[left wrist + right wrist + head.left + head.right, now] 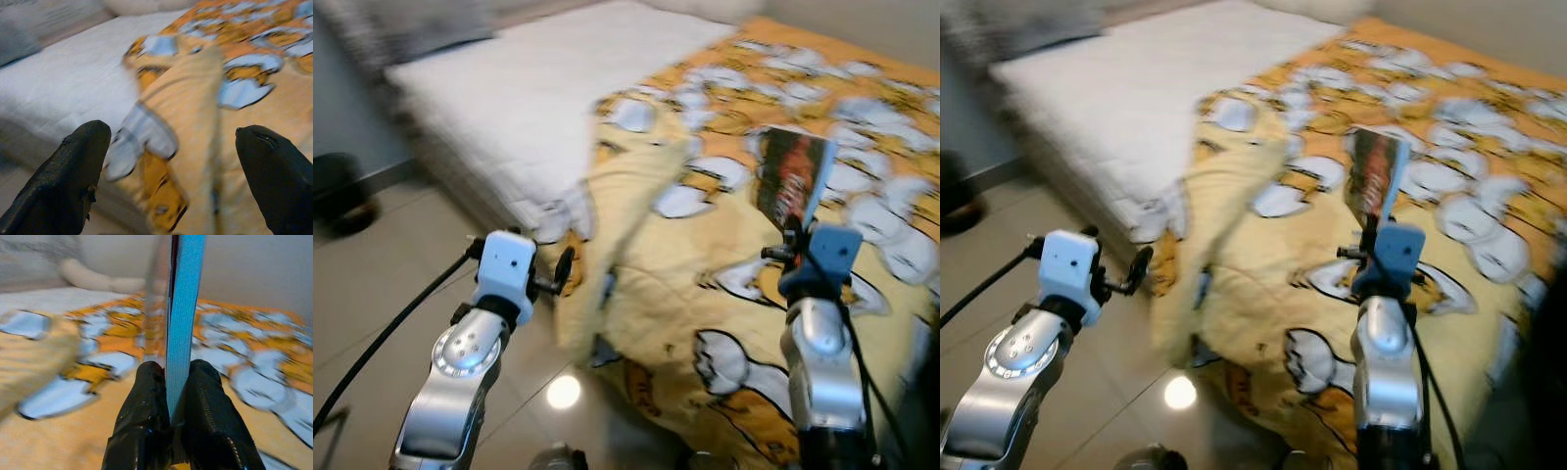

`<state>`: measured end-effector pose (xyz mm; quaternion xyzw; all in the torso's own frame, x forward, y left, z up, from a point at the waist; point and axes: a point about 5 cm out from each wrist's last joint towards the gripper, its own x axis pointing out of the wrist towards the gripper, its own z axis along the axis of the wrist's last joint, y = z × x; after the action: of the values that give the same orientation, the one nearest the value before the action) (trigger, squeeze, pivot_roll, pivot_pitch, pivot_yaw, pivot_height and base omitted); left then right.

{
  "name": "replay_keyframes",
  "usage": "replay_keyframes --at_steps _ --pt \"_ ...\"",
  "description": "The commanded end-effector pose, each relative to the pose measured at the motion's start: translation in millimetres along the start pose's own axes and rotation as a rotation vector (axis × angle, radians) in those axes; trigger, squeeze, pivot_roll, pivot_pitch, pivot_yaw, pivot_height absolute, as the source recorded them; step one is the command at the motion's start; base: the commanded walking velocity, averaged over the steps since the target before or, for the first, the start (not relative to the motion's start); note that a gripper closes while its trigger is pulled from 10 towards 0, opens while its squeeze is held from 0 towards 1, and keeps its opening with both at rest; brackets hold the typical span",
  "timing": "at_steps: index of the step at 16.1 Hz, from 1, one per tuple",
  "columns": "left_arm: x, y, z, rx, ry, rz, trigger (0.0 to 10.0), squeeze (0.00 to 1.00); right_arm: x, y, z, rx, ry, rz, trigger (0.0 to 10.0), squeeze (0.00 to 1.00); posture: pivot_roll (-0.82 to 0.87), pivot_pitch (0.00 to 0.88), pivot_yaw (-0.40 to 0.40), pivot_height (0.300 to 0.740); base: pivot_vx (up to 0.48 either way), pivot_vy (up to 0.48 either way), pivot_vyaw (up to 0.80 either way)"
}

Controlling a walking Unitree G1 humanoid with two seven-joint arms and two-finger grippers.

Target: Clean up the room

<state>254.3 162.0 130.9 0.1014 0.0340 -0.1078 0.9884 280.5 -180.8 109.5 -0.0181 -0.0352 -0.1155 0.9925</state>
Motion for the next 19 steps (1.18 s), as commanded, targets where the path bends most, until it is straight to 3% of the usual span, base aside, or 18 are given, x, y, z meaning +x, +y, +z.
replay_keyframes --at_steps 1,3,11,19 --pt "2.1 -1.4 -0.8 -0.005 -0.004 -0.007 10.0 0.47 2.2 9.3 12.8 -0.035 -0.058 0.049 10.0 0.00 -0.01 0.000 0.037 0.740 0.000 0.000 -0.80" --pt "4.3 -1.8 -2.9 0.005 -0.002 -0.004 10.0 0.40 8.0 9.8 13.8 -0.030 -0.022 0.056 10.0 0.00 -0.02 0.000 0.037 0.740 0.000 0.000 -0.80" --pt "14.3 6.5 -3.6 -0.016 -0.007 0.044 10.0 0.39 8.8 31.0 6.1 -0.076 0.074 0.186 10.0 0.00 -0.01 0.000 0.041 0.740 0.000 0.000 -0.80" --pt "19.8 8.6 -4.3 -0.009 -0.005 0.059 10.0 0.40 12.3 33.2 7.5 -0.081 0.097 0.228 10.0 0.00 0.00 0.000 0.027 0.740 0.000 0.261 0.00"
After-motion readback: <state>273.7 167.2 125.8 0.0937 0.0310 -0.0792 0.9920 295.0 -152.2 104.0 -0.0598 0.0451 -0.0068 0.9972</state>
